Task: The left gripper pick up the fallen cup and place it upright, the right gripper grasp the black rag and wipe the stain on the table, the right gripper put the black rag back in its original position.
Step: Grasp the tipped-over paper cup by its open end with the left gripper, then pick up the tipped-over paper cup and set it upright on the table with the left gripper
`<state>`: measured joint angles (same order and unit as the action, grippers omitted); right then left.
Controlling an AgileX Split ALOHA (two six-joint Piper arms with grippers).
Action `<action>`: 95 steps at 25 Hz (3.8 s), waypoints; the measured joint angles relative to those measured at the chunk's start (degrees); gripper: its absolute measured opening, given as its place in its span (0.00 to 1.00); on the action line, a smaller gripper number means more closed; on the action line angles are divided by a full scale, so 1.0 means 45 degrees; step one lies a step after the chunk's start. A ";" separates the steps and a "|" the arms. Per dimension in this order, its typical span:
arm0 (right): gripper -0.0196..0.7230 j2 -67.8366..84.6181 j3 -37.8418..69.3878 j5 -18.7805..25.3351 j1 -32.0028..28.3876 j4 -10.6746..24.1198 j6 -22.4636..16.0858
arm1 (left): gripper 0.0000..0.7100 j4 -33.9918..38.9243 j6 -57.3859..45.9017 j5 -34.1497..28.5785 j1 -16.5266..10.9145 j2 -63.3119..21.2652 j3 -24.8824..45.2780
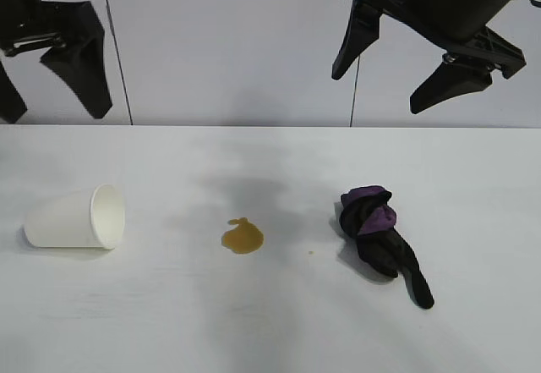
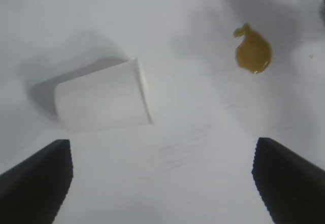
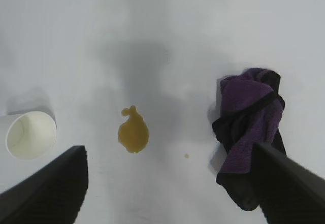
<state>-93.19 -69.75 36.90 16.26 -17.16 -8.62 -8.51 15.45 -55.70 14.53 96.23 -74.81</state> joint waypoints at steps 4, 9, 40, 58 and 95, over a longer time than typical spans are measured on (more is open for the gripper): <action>0.84 0.0000 0.0000 0.0000 0.0000 0.0000 0.0062 | 0.98 0.0313 0.5199 -0.0012 0.0000 0.0344 0.0000; 0.84 0.0000 0.0000 0.0000 0.0000 0.0000 0.0219 | 0.98 -0.0728 1.1002 -0.0668 0.0000 0.1534 0.0000; 0.84 0.0000 0.0000 0.0525 0.0000 0.0000 0.0589 | 0.95 0.0131 1.3362 0.3488 0.0009 0.4464 0.0850; 0.84 0.0000 0.0000 0.0615 0.0000 0.0000 0.0599 | 0.64 -0.0693 1.3299 0.3905 0.0009 0.4872 0.0884; 0.84 0.0000 0.0000 0.0578 0.0000 0.0282 0.0599 | 0.64 -1.9741 3.1796 -0.2180 -0.4601 0.5812 0.5940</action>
<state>-93.19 -69.75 39.50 16.26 -15.89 -5.92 -97.35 158.53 -65.51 -6.17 122.38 -48.08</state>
